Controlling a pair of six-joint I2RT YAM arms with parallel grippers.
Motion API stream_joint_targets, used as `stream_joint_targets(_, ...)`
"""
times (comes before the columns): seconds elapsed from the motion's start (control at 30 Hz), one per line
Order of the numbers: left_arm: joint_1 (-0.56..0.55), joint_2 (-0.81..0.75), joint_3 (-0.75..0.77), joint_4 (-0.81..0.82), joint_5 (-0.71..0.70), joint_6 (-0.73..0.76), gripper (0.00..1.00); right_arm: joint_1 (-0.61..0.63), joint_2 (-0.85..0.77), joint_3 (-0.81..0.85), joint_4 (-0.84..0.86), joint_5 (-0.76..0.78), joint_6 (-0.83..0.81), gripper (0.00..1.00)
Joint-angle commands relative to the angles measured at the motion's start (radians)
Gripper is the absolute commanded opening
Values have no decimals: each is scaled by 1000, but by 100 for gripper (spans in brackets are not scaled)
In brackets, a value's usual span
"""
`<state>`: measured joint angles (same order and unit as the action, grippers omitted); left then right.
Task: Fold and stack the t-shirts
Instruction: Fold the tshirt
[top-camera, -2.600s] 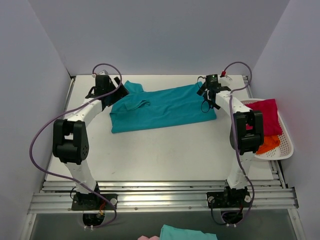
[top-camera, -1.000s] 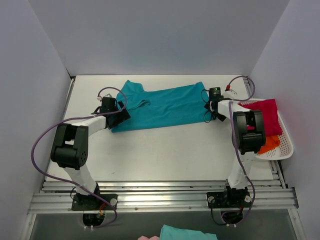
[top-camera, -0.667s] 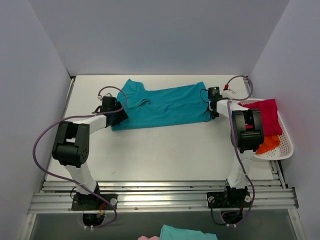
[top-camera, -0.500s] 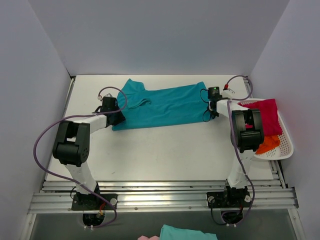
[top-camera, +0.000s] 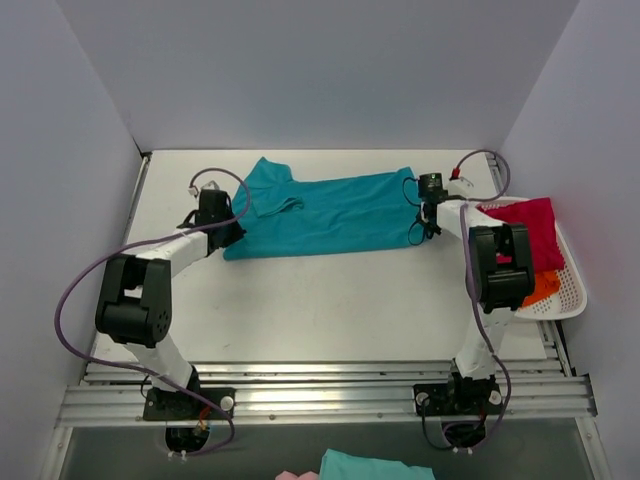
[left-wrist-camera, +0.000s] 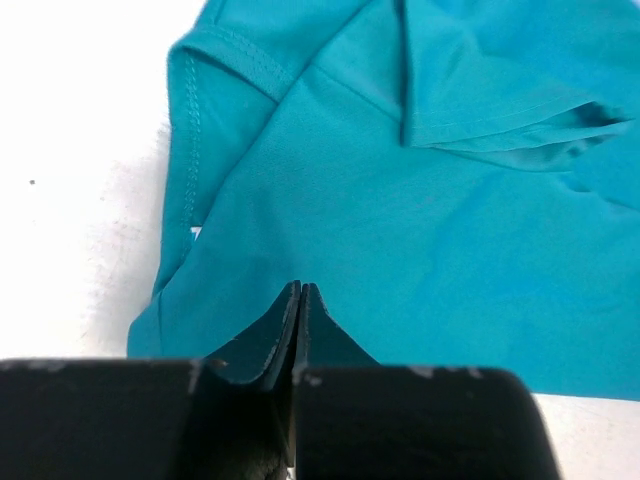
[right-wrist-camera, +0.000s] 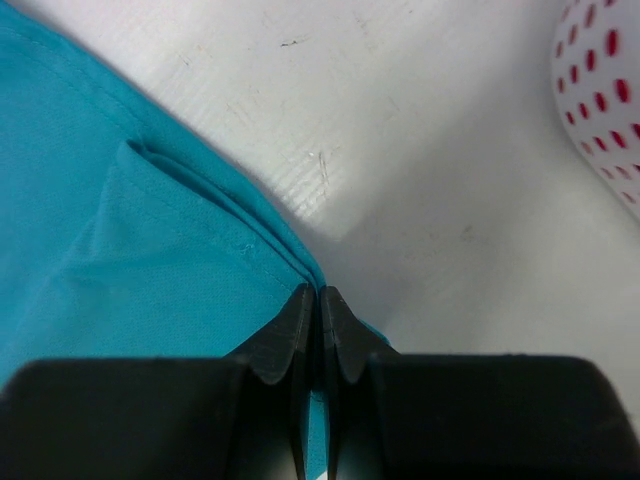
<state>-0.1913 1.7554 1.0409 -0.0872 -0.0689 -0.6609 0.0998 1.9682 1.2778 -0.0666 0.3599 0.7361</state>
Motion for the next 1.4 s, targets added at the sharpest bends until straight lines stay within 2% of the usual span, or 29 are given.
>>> stream_joint_targets(0.0, -8, -125, -8, -16, -55, 10, 2, 12, -130, -17, -56, 22, 5, 0)
stream_joint_targets(0.13, -16, -192, -24, -34, -92, 15, 2, 20, -199, -52, -61, 28, -3, 0)
stream_joint_targets(0.17, -16, -192, -21, -37, -97, 17, 5, 21, -204, -57, -58, 30, -6, 0)
stream_joint_targets(0.27, -16, -151, 10, -39, -111, 24, 24, 20, -192, -70, -49, 27, -7, 0)
stream_joint_targets(0.3, -16, -134, 19, -26, -106, 27, 41, 21, -184, -71, -47, 21, -6, 0)
stream_joint_targets(0.33, -14, -91, 30, -20, -95, 35, 44, 21, -171, -72, -42, 13, -6, 0)
stream_joint_targets(0.53, -13, 74, 117, 63, -14, 58, 49, 24, -132, -64, -32, 8, -14, 0)
stream_joint_targets(0.7, -13, 170, 185, 70, 4, 69, 49, 24, -121, -63, -24, 13, -18, 0)
stream_joint_targets(0.97, -11, 168, 215, 69, -12, 86, 46, 26, -111, -57, -35, 13, -24, 1)
stream_joint_targets(1.0, -10, 149, 215, 61, -15, 89, 46, 26, -118, -58, -38, 17, -21, 7)
stream_joint_targets(1.03, -10, 138, 215, 57, -20, 92, 46, 28, -123, -60, -38, 19, -20, 21)
stream_joint_targets(1.07, -8, 127, 214, 49, -25, 93, 46, 29, -129, -66, -39, 31, -18, 57)
stream_joint_targets(1.1, -8, 107, 215, 46, -29, 96, 46, 29, -134, -66, -39, 37, -17, 73)
stream_joint_targets(1.17, -5, 98, 229, 44, -42, 106, 47, 31, -141, -58, -45, 57, -14, 95)
stream_joint_targets(1.37, 1, 168, 330, 24, -12, 109, 47, 31, -106, 12, -75, 63, -12, 95)
